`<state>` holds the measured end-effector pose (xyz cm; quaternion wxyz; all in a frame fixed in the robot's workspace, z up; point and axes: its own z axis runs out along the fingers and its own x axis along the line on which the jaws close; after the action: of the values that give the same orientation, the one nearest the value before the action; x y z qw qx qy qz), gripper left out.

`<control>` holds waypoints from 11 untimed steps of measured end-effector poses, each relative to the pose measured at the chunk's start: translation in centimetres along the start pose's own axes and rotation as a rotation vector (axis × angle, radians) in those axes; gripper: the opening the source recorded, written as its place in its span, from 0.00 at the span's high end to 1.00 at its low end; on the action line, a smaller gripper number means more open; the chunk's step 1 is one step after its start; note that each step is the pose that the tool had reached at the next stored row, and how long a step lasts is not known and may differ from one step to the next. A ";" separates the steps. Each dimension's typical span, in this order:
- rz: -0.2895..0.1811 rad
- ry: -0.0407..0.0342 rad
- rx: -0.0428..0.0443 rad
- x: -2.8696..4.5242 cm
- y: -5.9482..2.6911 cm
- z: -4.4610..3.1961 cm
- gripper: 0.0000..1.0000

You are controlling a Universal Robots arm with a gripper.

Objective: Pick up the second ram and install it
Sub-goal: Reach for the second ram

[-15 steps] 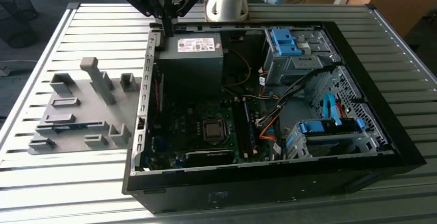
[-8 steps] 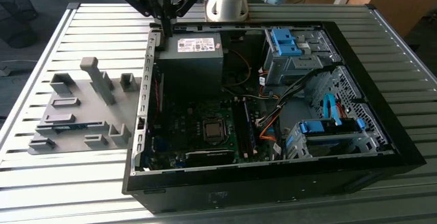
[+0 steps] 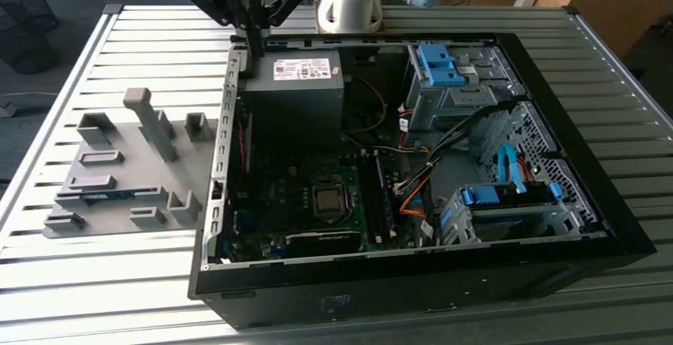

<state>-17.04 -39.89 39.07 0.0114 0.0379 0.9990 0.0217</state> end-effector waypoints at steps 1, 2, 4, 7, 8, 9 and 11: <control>0.000 0.0000 0.0000 0.02 0.00 0.00 0.89; 0.000 0.0001 0.0001 0.05 0.00 0.00 0.89; 0.000 0.0001 0.0001 0.09 -0.01 0.00 0.89; 0.000 0.0002 0.0001 0.17 -0.01 0.01 0.89; 0.000 0.0002 0.0001 0.19 -0.02 0.01 0.89; 0.000 0.0002 0.0000 0.22 -0.02 0.01 0.89; 0.000 0.0002 0.0000 0.27 -0.02 0.01 0.89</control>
<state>-17.31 -39.89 39.05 0.0113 0.0379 0.9990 0.0216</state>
